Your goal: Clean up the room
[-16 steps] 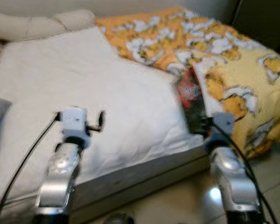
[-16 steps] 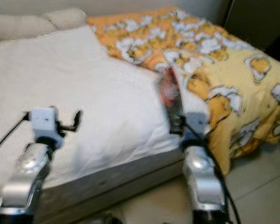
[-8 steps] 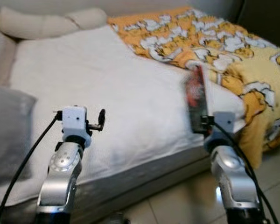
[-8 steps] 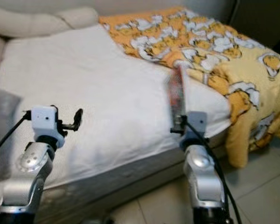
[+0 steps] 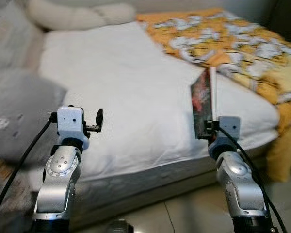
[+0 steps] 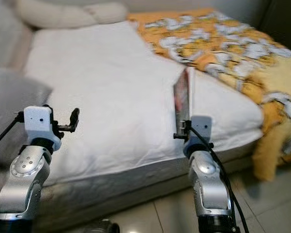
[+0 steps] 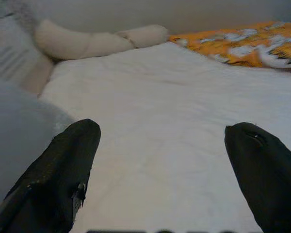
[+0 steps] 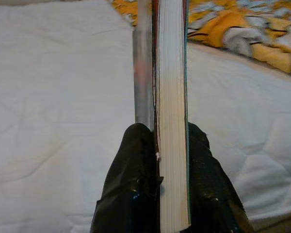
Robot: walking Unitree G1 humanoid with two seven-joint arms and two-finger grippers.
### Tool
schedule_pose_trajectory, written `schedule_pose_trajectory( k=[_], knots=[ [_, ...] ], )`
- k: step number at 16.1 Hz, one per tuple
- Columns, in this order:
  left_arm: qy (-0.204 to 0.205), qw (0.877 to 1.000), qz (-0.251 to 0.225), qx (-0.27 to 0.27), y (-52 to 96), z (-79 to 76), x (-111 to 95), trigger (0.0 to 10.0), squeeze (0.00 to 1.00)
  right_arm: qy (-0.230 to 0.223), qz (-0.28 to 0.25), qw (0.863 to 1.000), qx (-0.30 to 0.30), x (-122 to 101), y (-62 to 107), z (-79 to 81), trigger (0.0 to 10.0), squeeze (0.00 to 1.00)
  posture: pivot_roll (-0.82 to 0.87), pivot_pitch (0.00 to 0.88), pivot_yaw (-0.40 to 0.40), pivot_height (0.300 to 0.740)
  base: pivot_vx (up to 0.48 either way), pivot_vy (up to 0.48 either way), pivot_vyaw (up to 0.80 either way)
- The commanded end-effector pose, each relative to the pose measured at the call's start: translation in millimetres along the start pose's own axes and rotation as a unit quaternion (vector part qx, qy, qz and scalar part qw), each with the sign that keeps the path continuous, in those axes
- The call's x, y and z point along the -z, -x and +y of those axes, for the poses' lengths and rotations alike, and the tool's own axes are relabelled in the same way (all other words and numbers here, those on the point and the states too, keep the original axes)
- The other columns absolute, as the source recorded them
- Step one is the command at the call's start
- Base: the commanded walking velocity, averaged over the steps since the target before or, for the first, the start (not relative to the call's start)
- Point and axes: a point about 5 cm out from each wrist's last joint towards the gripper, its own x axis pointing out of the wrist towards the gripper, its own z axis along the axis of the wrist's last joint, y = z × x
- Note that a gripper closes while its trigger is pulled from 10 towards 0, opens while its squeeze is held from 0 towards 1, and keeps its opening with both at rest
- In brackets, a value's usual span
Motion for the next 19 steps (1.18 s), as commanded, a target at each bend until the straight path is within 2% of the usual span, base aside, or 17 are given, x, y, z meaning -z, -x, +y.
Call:
schedule_pose_trajectory(
  k=[1,13,15,17,19],
  knots=[
    [-0.005,1.0,-0.005,-0.001,-0.2,1.4,-2.4,10.0,0.0,-0.006,-0.027,1.0,-0.014,-12.3,-3.1,5.8,10.0,0.0,0.13,0.0,0.021,0.74,0.244,0.0,0.8],
    [-0.013,1.0,-0.006,-0.004,2.5,6.8,-4.0,10.0,0.0,-0.003,-0.01,0.995,-0.104,-6.2,-4.0,28.0,10.0,0.0,0.16,0.0,0.014,0.74,0.258,0.0,0.8],
    [-0.017,1.0,-0.004,0.011,2.2,3.9,-4.1,10.0,0.0,-0.006,-0.002,0.995,-0.103,-3.6,-4.4,27.6,10.0,0.0,0.16,0.0,0.018,0.74,0.251,0.0,0.0],
    [-0.003,0.997,-0.015,0.078,5.1,-9.0,-6.8,10.0,0.0,-0.003,0.001,0.995,-0.101,-3.1,-6.5,27.3,10.0,0.0,0.16,0.0,0.026,0.74,0.0,0.0,0.0],
    [-0.022,0.991,-0.017,0.132,6.7,-17.7,-8.6,10.0,0.0,-0.012,0.007,0.993,-0.114,-3.9,-9.3,30.8,10.0,0.0,0.16,0.0,0.026,0.74,0.0,0.0,0.0]
  ],
)
